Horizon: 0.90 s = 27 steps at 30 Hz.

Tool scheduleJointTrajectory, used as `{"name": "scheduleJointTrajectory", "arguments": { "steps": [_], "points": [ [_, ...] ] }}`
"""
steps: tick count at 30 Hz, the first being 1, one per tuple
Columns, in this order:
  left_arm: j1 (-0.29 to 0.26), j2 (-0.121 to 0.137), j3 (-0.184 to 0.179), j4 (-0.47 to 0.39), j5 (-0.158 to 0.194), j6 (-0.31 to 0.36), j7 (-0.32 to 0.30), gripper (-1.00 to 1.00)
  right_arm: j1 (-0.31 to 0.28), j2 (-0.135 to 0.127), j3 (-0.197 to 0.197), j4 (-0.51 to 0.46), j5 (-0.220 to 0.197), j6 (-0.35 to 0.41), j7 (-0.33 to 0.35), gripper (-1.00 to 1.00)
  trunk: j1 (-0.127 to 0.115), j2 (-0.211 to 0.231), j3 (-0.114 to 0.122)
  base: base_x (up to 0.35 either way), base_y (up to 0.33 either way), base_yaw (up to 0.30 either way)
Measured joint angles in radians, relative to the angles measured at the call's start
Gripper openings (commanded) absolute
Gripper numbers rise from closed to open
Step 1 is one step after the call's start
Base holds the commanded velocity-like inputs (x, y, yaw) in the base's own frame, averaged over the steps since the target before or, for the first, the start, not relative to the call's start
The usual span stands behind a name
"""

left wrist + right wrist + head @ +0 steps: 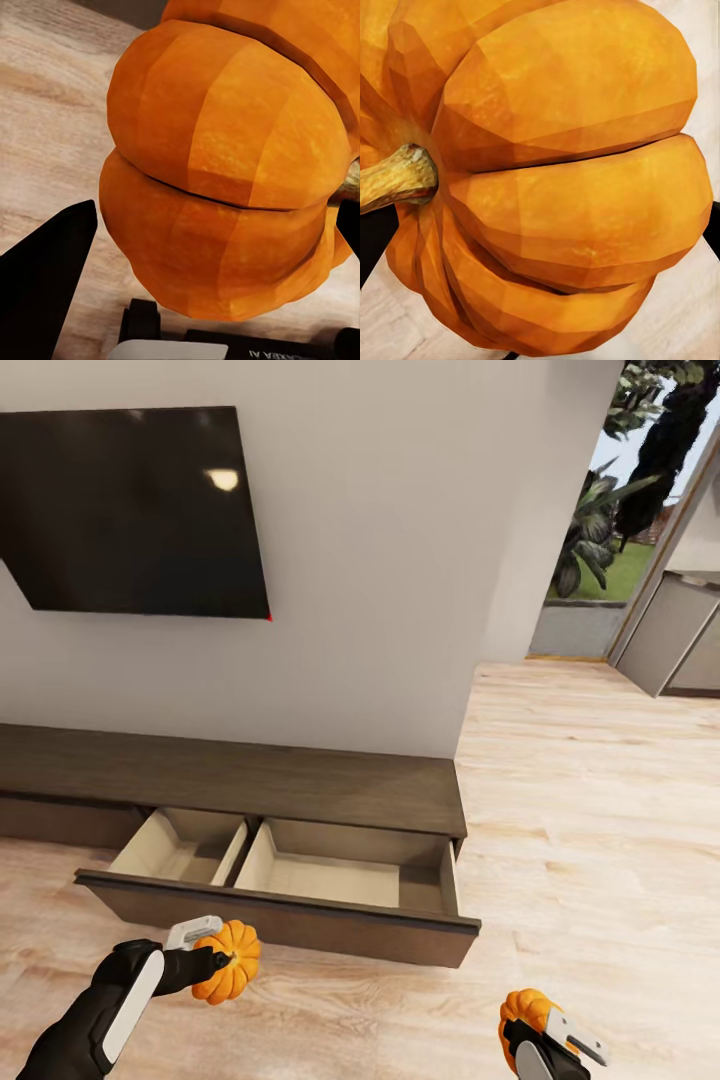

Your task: Place each of the two pumpkins and all three candles from the living room inside a cabinet in the living room (use any cabinet), then make sure every cabinet is closed, and position the cauldron so it is next to a table in the living room.

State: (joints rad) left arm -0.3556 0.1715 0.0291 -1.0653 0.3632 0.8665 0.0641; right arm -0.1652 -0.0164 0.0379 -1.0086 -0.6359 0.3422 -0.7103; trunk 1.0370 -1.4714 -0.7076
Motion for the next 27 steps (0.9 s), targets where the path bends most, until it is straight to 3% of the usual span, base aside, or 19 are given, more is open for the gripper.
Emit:
{"name": "scheduleJointTrajectory", "arguments": {
  "steps": [24, 25, 27],
  "points": [
    [0.000, -0.001, -0.001, -0.001, 0.001, 0.001, 0.000, -1.00, 0.000, 0.013, 0.006, -0.004, -0.007, -0.004, 0.000, -1.00, -0.092, 0.168, 0.075, 0.000, 0.000, 0.000],
    [0.000, -0.002, 0.000, -0.001, 0.001, 0.001, 0.000, -1.00, 0.000, 0.014, 0.009, -0.005, -0.007, -0.002, -0.001, -1.00, -0.096, 0.175, 0.078, 0.000, 0.000, 0.000],
    [0.000, -0.003, 0.001, -0.003, 0.004, 0.006, 0.000, -1.00, 0.000, 0.015, 0.054, -0.020, -0.013, 0.003, -0.004, -1.00, -0.104, 0.189, 0.085, 0.000, 0.000, 0.000]
  ]
}}
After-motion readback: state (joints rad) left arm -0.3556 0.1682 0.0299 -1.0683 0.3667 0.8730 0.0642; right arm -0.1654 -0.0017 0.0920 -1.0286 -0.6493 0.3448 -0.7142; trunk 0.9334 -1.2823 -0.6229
